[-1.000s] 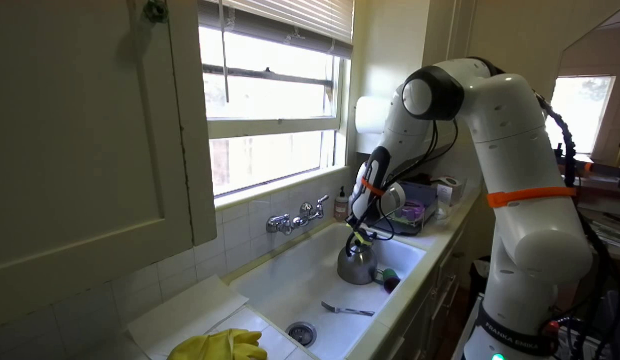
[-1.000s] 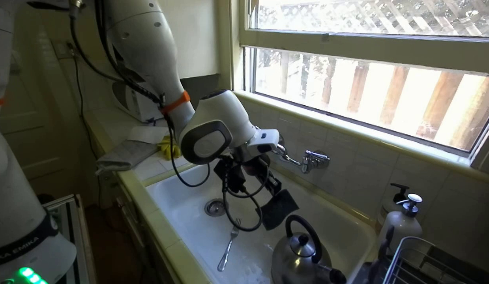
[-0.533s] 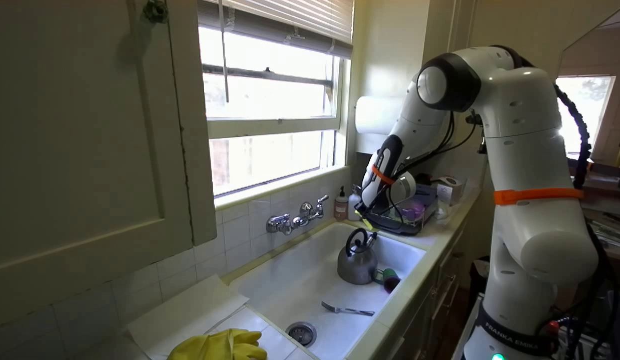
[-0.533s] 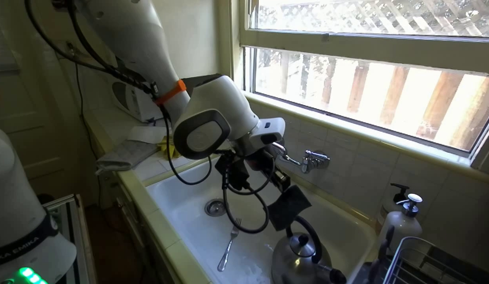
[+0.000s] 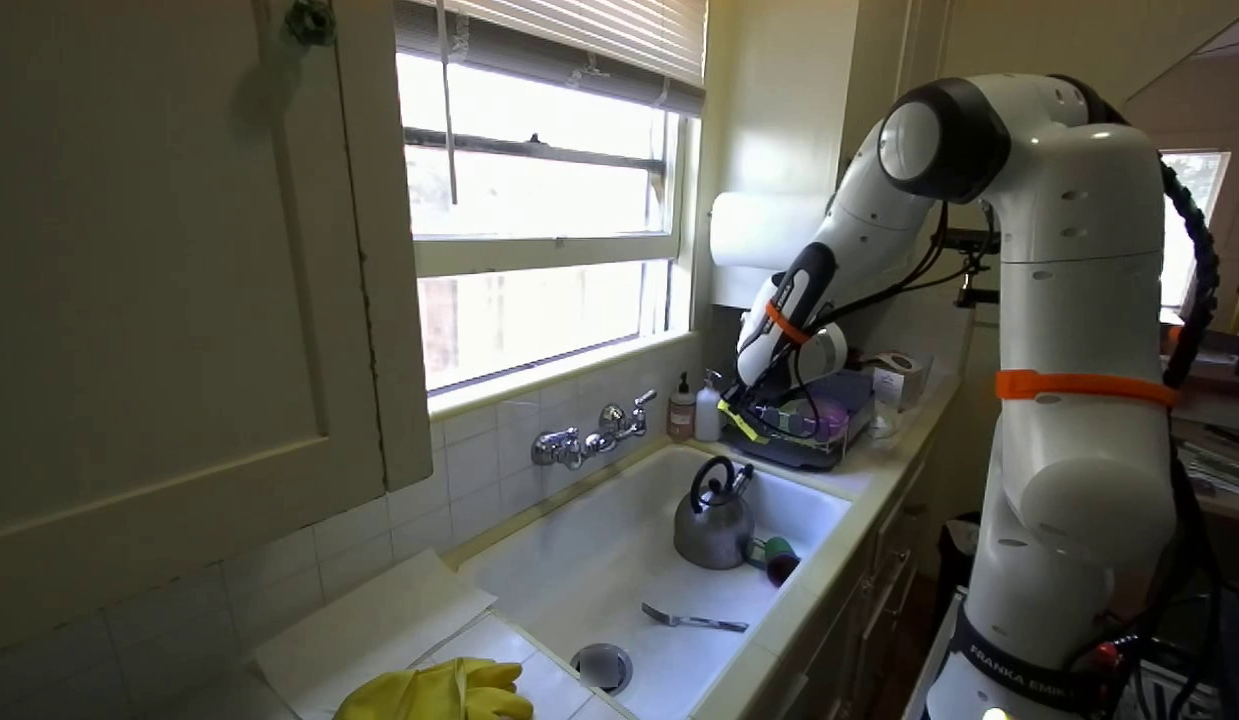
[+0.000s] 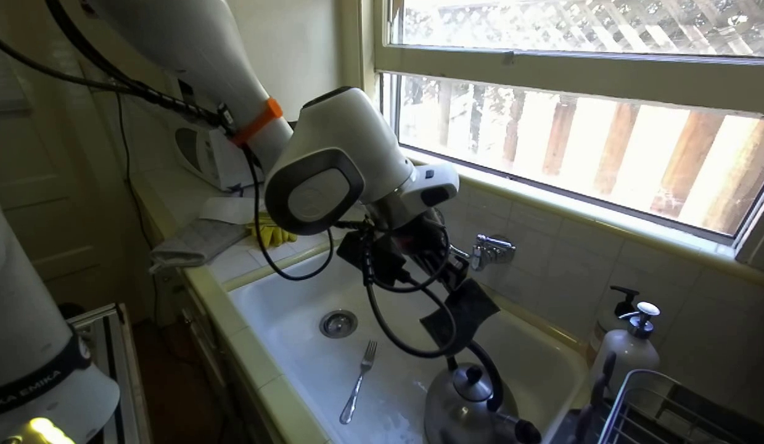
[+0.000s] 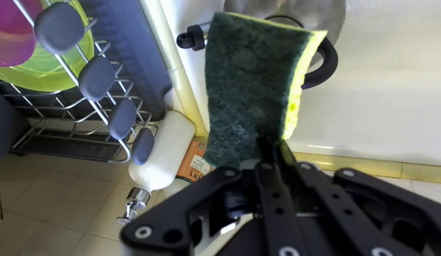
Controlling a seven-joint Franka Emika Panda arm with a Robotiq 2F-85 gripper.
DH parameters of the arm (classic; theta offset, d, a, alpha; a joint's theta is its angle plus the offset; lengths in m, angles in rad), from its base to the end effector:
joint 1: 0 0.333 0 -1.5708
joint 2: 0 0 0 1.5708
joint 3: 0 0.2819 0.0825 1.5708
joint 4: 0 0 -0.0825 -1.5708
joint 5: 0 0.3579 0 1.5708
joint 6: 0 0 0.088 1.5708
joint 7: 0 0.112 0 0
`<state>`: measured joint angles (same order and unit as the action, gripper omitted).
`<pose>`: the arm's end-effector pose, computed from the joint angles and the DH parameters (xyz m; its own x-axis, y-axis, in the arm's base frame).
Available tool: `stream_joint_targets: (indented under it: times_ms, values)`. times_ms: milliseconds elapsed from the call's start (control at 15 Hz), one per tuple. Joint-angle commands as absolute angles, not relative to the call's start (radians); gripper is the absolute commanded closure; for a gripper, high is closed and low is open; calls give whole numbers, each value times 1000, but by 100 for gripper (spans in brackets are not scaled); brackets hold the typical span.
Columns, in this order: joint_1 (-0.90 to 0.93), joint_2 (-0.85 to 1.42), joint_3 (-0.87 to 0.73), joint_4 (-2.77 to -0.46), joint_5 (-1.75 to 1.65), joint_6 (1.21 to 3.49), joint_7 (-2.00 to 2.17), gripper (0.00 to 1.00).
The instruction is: Put the sponge on the dishrack.
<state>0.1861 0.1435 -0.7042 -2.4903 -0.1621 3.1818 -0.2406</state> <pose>0.4430 -0.2366 0.2930 0.8833 0.0041 0.4689 -0.1519 -0.9435 0.2944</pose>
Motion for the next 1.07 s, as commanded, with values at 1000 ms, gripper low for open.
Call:
stream_joint_targets:
  times_ms: [1000]
  values:
    - [-66, 64, -508, -2449, -89, 3003, -464, 98]
